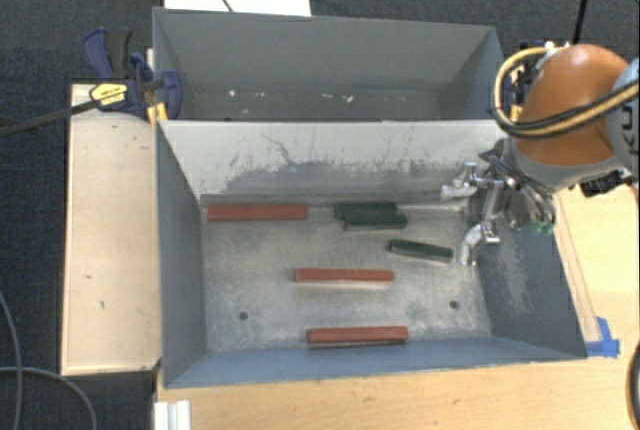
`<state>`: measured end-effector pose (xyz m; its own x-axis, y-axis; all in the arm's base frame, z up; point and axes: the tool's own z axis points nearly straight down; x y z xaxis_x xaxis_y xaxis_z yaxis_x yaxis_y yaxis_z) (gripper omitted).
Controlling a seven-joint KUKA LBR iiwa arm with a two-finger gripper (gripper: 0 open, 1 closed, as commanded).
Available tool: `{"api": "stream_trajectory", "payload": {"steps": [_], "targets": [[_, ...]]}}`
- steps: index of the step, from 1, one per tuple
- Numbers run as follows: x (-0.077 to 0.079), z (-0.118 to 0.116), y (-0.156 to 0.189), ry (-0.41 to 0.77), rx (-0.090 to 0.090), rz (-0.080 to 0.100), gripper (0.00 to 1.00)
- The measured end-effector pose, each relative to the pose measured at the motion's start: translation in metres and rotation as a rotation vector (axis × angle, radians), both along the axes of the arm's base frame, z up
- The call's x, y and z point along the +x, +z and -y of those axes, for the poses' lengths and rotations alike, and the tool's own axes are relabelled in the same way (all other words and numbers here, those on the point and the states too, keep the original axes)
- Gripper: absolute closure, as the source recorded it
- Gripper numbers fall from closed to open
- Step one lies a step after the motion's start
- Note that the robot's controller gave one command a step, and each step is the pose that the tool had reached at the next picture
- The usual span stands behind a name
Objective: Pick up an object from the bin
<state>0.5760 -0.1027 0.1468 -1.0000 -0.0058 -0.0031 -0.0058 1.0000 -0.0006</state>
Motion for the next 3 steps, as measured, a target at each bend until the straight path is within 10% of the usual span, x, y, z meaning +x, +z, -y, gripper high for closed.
{"api": "stream_trajectory", "payload": {"steps": [1, 2, 3], "targets": [[-0.022, -0.013, -0.072, -0.099, 0.0, 0.013, 1.0], [-0.022, -0.013, -0.072, -0.098, 0.0, 0.013, 1.0], [-0.009, -0.033, 0.097, -0.008, 0.0, 0.004, 1.0]]}}
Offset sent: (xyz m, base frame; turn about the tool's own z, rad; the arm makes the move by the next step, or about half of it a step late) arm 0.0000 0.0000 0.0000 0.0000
